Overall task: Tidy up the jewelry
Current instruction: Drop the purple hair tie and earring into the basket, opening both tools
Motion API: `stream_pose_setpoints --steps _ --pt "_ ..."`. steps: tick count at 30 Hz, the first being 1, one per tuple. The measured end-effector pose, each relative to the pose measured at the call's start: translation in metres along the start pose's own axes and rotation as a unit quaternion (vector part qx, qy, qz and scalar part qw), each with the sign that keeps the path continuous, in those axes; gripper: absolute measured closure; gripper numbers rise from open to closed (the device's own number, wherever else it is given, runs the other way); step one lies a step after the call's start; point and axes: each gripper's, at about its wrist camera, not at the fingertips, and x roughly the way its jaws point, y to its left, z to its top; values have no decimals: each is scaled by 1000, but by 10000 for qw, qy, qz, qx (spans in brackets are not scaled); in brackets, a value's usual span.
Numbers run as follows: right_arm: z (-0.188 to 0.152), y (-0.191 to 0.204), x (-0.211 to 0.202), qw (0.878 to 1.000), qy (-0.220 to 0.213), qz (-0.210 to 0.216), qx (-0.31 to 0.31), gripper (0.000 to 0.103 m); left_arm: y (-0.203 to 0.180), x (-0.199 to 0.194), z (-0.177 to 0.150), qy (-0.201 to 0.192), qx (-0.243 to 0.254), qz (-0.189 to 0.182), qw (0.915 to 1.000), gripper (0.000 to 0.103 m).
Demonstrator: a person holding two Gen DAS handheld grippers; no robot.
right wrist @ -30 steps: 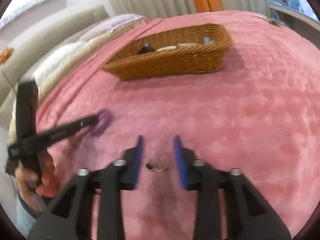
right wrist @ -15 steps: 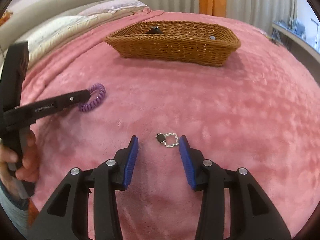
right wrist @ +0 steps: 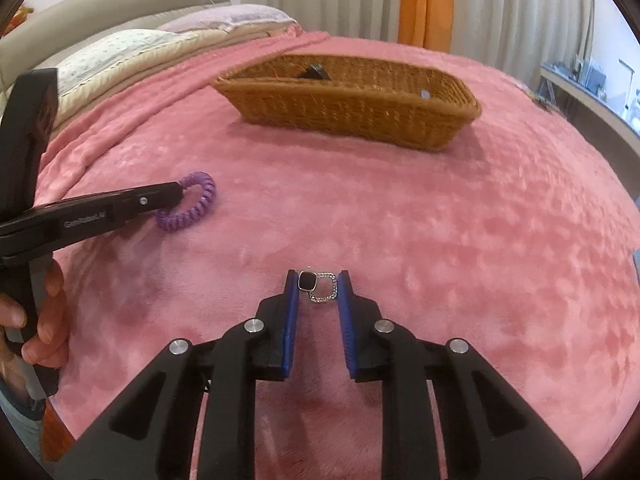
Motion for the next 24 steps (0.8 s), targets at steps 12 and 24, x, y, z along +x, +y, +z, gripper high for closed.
stream_pose_setpoints --steps 12,24 --pt "35 -11 -46 9977 -661 -124 114 86 -21 -46 25 -653 310 -142 9973 94" --pt "142 -69 -34 9903 -1256 -137 586 86 -39 -47 135 -1278 389 -58 9910 94"
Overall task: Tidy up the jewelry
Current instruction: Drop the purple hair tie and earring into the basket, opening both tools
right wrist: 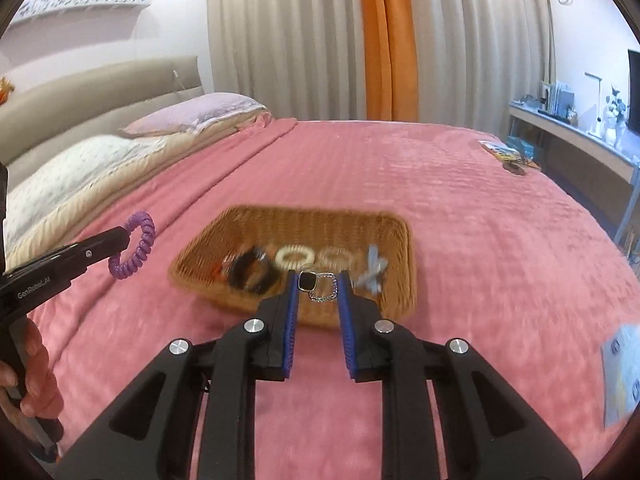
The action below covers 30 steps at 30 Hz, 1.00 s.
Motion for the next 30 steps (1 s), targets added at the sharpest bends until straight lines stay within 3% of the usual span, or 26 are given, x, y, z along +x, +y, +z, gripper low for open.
stream_pose_setpoints --steps 6,15,23,24,26,28,30 --pt "39 -12 68 9997 194 102 68 86 11 67 29 59 -192 3 9998 94" --pt "51 -16 160 9959 884 198 64 86 28 152 34 527 -132 269 9982 94" --pt "39 -29 197 9872 1533 275 348 85 34 175 20 871 -90 284 9958 93" --pt "39 -31 197 9870 1538 290 378 84 34 175 20 868 -110 272 9958 89" --pt "39 -32 196 9867 1540 316 405 74 36 172 20 840 -170 216 9961 76" --pt "40 -33 190 9882 1453 298 393 61 36 163 22 751 -181 188 9968 72" --pt "41 -32 180 9901 1318 293 371 61 35 155 24 676 -187 141 9974 71"
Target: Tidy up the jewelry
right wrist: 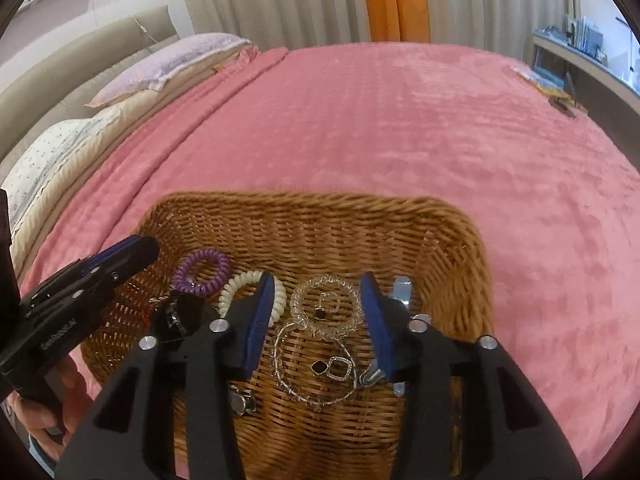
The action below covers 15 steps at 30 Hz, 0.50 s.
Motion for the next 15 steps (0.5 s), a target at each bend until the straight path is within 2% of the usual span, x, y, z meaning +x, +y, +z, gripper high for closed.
stream_pose_setpoints --steps 4,7,8,12,13,15 --pt "-1 5 -24 9997 -174 140 14 61 -1 -28 1 -236 -120 -131 9996 61" --pt "-6 13 -51 9991 -402 121 -115 61 -9 -56 2 -479 -86 -211 9986 59" --pt "-8 16 -60 9986 -485 94 -163 60 -11 -65 1 -557 -78 -231 9981 55" --pt "-22 29 -106 9946 -977 62 -342 58 -21 -115 -7 -1052 -24 -305 9940 41" --pt "-37 36 -129 9908 -1271 -44 -456 57 -23 -124 -10 -1141 -13 -301 9930 40" --pt "-56 43 -144 9865 -1529 -213 -549 53 -28 -146 -22 -1362 59 -218 9904 33"
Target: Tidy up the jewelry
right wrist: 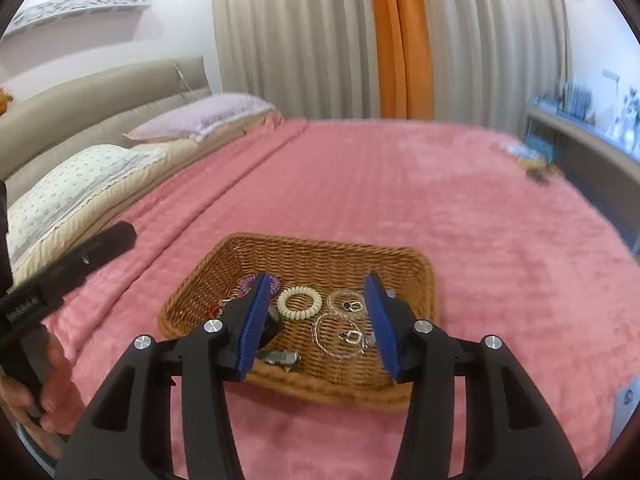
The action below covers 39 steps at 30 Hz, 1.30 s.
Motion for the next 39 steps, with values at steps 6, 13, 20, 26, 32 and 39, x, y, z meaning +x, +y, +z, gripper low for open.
stream_pose_setpoints --steps 6,13,20,26,32,39 --pt "-47 18 -33 9987 -429 -248 -88 44 -25 -46 -39 -463 658 809 9935 14" --pt "-77 24 -42 9945 -954 -430 -44 44 -27 -57 -80 -907 832 1273 9842 8" --pt "-92 13 -24 9955 -770 -517 193 44 -12 -37 -98 -680 780 1576 9821 8" --pt "-93 2 -14 9961 -587 -557 355 40 -8 -29 -99 -506 786 1579 9830 8" --pt "-95 -2 -8 9965 -476 -520 440 38 -2 -26 -100 -416 649 1569 9846 8" --pt "-98 4 -7 9967 -504 -567 293 34 2 -23 -100 -349 561 1619 9846 8"
